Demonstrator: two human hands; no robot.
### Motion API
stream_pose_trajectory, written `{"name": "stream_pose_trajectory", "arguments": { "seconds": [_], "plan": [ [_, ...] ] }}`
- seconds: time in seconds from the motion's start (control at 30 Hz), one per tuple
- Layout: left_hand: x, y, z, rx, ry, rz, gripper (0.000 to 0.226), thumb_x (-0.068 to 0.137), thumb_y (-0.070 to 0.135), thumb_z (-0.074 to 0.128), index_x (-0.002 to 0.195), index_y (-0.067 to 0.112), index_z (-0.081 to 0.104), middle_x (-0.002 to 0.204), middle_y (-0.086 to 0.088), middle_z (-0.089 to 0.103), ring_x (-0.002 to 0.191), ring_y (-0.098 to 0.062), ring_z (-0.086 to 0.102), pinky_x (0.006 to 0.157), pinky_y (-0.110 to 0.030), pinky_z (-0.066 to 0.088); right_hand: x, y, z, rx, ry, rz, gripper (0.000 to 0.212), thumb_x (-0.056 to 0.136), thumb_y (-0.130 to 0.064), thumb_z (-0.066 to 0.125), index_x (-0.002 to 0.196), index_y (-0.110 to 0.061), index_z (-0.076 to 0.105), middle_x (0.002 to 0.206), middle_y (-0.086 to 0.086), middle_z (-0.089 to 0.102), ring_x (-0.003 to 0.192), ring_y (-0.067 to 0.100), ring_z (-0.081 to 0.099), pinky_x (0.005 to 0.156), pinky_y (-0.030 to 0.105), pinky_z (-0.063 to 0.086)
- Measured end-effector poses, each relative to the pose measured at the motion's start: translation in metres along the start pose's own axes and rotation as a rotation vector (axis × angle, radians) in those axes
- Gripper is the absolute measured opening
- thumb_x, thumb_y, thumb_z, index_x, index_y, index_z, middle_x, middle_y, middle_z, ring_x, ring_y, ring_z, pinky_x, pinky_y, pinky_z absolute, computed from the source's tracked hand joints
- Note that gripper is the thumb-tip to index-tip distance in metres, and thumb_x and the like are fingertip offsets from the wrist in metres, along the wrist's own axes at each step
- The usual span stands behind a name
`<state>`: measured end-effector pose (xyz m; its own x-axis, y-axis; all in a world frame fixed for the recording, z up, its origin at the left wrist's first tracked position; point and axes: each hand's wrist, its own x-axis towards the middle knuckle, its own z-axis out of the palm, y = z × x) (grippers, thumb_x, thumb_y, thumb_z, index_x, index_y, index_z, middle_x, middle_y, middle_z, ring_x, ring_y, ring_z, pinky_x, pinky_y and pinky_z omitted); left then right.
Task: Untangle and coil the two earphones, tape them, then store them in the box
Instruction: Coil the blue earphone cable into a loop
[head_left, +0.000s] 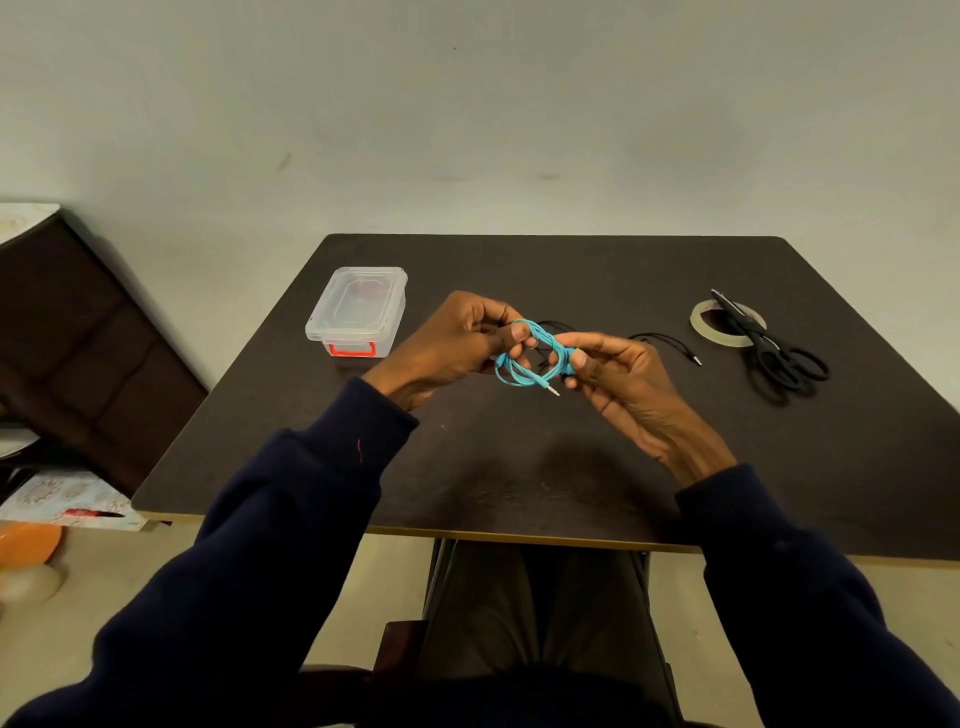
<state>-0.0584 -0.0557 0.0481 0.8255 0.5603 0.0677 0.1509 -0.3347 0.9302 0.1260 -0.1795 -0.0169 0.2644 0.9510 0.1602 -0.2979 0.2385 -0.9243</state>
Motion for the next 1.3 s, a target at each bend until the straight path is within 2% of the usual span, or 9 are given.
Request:
{"name": "stream_pose_trajectory", "arguments": {
  "seconds": [0.07,0.27,0.4,0.6,0.7,0.8,1.03,1.17,1.3],
  "plan": [
    [0.001,0.001,0.0,0.043,0.005,0.008,0.015,0.101,0.011,0.056,0.094,0.009,0.07,0.082,-0.006,0.069,0.078,-0.015,0.067,0.078,-0.032,0.06,0.0,0.002,0.001,-0.011,0.014,-0.029,0.023,0.084,-0.004,0.067,0.106,-0.003,0.074,0.107,0.013,0.076,0.092,0.018,0.072,0.071,0.021,0.058],
    [0.004,0.001,-0.004,0.072,0.018,0.001,0.017,0.102,0.011,0.055,0.097,0.005,0.07,0.083,-0.002,0.07,0.077,-0.011,0.069,0.078,-0.027,0.06,0.0,0.008,0.003,0.019,0.059,-0.033,0.025,0.084,-0.002,0.068,0.109,0.001,0.07,0.105,0.016,0.075,0.092,0.024,0.073,0.076,0.028,0.061],
    [0.004,0.005,-0.005,-0.04,-0.117,-0.118,0.029,0.103,0.018,0.054,0.112,-0.006,0.067,0.093,-0.001,0.076,0.094,-0.016,0.072,0.092,-0.035,0.059,0.0,0.01,0.002,0.079,0.011,0.03,0.031,0.087,-0.001,0.065,0.118,0.002,0.066,0.115,0.019,0.072,0.104,0.03,0.071,0.083,0.037,0.062],
    [0.008,0.008,-0.006,-0.19,-0.192,-0.231,0.042,0.102,0.03,0.053,0.119,-0.006,0.067,0.122,-0.021,0.07,0.122,-0.033,0.063,0.107,-0.044,0.05,-0.001,0.008,0.0,0.251,-0.142,0.159,0.052,0.086,-0.009,0.055,0.135,0.009,0.055,0.128,0.026,0.059,0.115,0.033,0.059,0.091,0.036,0.054],
    [0.01,0.009,-0.006,-0.16,-0.189,-0.23,0.04,0.101,0.03,0.054,0.119,-0.003,0.068,0.12,-0.017,0.071,0.118,-0.028,0.066,0.103,-0.037,0.053,0.0,0.005,0.004,0.254,-0.18,0.164,0.043,0.086,-0.017,0.065,0.123,0.005,0.065,0.119,0.021,0.061,0.109,0.029,0.057,0.091,0.036,0.045],
    [0.01,0.01,-0.01,-0.204,-0.206,-0.264,0.039,0.1,0.035,0.054,0.113,0.001,0.069,0.106,-0.008,0.075,0.103,-0.018,0.069,0.093,-0.029,0.056,0.002,0.003,0.005,0.17,-0.117,0.117,0.021,0.092,-0.014,0.064,0.107,-0.002,0.073,0.104,0.015,0.065,0.093,0.019,0.061,0.072,0.025,0.051],
    [0.01,0.013,-0.016,-0.287,-0.208,-0.34,0.038,0.101,0.041,0.051,0.085,0.01,0.066,0.099,-0.008,0.073,0.098,-0.018,0.067,0.095,-0.035,0.055,-0.001,0.004,0.01,0.146,0.001,0.106,0.029,0.085,-0.007,0.066,0.112,0.003,0.069,0.104,0.017,0.071,0.091,0.02,0.071,0.068,0.024,0.06],
    [0.012,0.016,-0.018,-0.299,-0.237,-0.345,0.039,0.101,0.039,0.05,0.08,0.011,0.066,0.093,-0.006,0.073,0.091,-0.015,0.068,0.088,-0.031,0.056,-0.001,0.001,0.013,0.158,0.02,0.095,0.025,0.075,-0.011,0.074,0.099,-0.003,0.077,0.097,0.013,0.074,0.086,0.018,0.072,0.067,0.023,0.06],
    [0.014,0.016,-0.017,-0.221,-0.209,-0.28,0.037,0.103,0.037,0.05,0.082,0.013,0.069,0.089,-0.003,0.074,0.087,-0.013,0.068,0.08,-0.026,0.057,-0.002,-0.002,0.012,0.19,-0.05,0.103,0.021,0.088,-0.005,0.063,0.106,0.0,0.073,0.102,0.015,0.073,0.088,0.018,0.071,0.069,0.024,0.06]
  ]
}}
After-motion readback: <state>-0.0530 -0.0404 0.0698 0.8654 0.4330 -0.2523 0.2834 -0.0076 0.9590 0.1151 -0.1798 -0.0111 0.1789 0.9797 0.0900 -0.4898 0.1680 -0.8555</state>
